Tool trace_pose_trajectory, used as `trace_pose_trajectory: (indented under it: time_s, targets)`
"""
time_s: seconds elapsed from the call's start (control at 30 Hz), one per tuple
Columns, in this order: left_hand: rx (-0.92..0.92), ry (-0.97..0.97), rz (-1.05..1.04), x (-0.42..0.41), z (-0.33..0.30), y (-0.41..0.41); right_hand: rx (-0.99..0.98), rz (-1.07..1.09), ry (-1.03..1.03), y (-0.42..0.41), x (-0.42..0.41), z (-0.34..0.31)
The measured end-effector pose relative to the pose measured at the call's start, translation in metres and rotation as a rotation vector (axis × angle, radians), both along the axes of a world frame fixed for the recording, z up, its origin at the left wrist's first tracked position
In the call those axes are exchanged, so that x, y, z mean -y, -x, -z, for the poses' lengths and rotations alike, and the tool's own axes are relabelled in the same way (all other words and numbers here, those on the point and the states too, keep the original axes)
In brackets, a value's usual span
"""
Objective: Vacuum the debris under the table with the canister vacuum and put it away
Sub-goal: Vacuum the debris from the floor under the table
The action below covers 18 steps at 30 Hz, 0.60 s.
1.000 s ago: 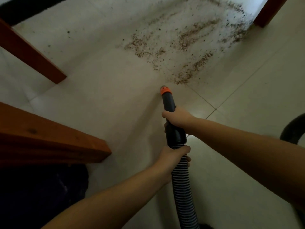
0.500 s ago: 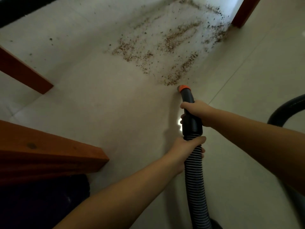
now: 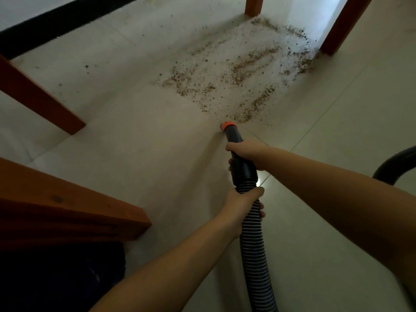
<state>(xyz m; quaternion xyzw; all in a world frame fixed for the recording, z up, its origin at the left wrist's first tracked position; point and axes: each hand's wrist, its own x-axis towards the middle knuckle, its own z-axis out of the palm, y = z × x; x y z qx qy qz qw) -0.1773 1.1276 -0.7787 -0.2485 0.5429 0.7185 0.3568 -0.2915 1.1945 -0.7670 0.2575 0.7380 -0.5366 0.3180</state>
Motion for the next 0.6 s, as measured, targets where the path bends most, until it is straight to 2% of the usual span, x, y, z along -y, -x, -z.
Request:
trace_pose_trajectory:
  time_s: [0.1, 0.23, 0.37, 0.6]
  targets:
    - [0.009, 0.003, 0.018, 0.001, 0.003, 0.01, -0.045, 0.106, 0.003, 0.002, -0.004, 0.009]
    - [0.087, -0.048, 0.152, -0.017, 0.003, 0.009, -0.116, 0.225, -0.084, -0.012, -0.036, 0.023]
    - [0.055, -0.06, 0.218, -0.045, 0.005, 0.011, -0.181, 0.317, -0.153, -0.017, -0.074, 0.027]
    - [0.024, -0.081, 0.252, -0.051, 0.003, 0.013, -0.168, 0.325, -0.121, 0.007, -0.089, 0.017]
